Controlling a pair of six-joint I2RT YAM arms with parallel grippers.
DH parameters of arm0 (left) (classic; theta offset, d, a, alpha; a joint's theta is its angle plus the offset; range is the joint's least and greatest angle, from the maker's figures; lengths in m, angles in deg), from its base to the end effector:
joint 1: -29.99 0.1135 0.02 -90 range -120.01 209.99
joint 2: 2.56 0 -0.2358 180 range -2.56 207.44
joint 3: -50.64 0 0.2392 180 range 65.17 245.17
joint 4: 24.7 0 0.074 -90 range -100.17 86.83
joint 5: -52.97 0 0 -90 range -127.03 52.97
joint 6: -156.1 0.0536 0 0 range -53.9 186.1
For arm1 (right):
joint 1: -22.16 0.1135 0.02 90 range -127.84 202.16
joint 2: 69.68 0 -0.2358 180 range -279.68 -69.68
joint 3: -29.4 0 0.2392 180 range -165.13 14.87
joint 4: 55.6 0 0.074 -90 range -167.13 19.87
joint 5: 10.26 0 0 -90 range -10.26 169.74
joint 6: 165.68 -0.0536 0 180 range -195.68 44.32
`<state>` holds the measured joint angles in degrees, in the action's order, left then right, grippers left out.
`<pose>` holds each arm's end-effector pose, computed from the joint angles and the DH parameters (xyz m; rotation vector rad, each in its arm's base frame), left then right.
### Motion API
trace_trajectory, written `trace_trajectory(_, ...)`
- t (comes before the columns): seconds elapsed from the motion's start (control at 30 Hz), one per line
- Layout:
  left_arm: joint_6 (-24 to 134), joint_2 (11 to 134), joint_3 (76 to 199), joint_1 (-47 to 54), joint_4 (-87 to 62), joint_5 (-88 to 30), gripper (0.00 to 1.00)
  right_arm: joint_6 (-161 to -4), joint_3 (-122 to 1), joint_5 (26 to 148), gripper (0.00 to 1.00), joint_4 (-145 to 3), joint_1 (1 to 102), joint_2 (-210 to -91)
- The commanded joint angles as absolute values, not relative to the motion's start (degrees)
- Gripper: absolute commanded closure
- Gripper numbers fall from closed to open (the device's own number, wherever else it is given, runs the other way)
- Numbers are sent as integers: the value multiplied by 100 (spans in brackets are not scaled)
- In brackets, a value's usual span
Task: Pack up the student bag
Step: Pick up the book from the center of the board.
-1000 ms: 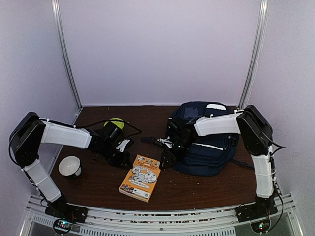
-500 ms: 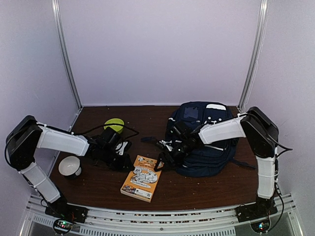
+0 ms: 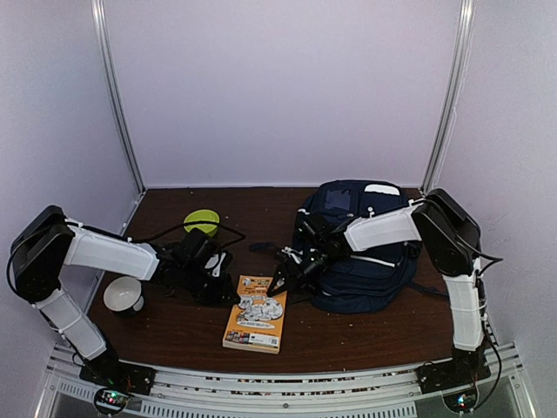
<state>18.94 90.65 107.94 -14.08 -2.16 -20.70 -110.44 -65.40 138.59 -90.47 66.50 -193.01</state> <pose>0.1997 -0.2143 0.1017 0.0384 2.8336 -0.8558 0.2578 0.3161 0.1053 0.5269 -2.3997 -1.4257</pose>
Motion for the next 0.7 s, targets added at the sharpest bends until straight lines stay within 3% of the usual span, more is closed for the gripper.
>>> trace_trajectory(0.0,1763,9815,10544,-1905,-485,-1664,86,-10952,-6650,14287,29,-7429,7107,-19291)
trace_trajectory(0.1,1764,9829,10563,-1905,-550,-1709,86,-11212,-6486,14401,32,-6953,7108,-19062)
trace_trajectory(0.37,1588,9834,10441,-1905,-662,-1934,87,-13093,-5469,14890,47,-3880,7117,-18746)
trace_trajectory(0.57,1579,9787,10467,-1905,-642,-2031,87,-12449,-5552,14650,49,-4901,7115,-18649)
trace_trajectory(0.67,1590,9700,10481,-1905,-438,-2179,87,-12206,-5631,14446,64,-5473,7100,-18726)
